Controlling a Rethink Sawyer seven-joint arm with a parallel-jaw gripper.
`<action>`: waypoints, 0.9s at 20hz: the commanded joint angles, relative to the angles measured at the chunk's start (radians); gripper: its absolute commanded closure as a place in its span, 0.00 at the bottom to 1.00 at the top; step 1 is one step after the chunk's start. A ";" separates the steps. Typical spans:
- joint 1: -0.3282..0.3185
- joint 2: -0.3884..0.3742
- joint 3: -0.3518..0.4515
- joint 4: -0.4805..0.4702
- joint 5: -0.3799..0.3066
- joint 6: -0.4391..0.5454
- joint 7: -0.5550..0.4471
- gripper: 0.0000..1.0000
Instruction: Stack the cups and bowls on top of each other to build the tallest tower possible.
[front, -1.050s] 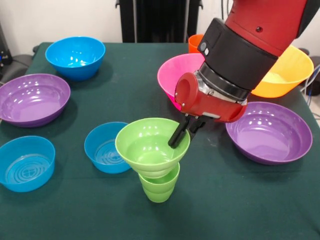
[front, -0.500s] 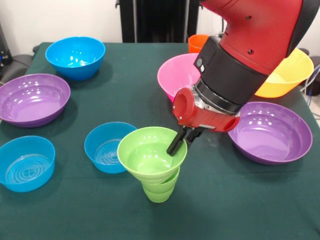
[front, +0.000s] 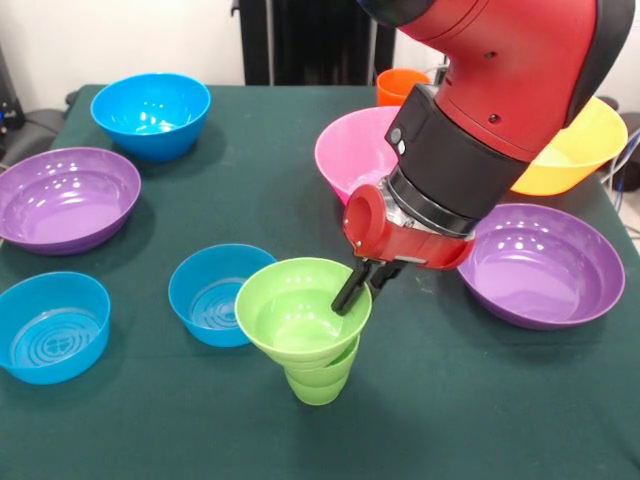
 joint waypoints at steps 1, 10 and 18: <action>0.007 -0.016 0.048 0.083 -0.062 -0.040 -0.125 1.00; 0.009 -0.031 0.048 0.124 -0.050 -0.047 -0.117 1.00; 0.005 -0.033 0.067 0.147 -0.038 -0.066 -0.122 1.00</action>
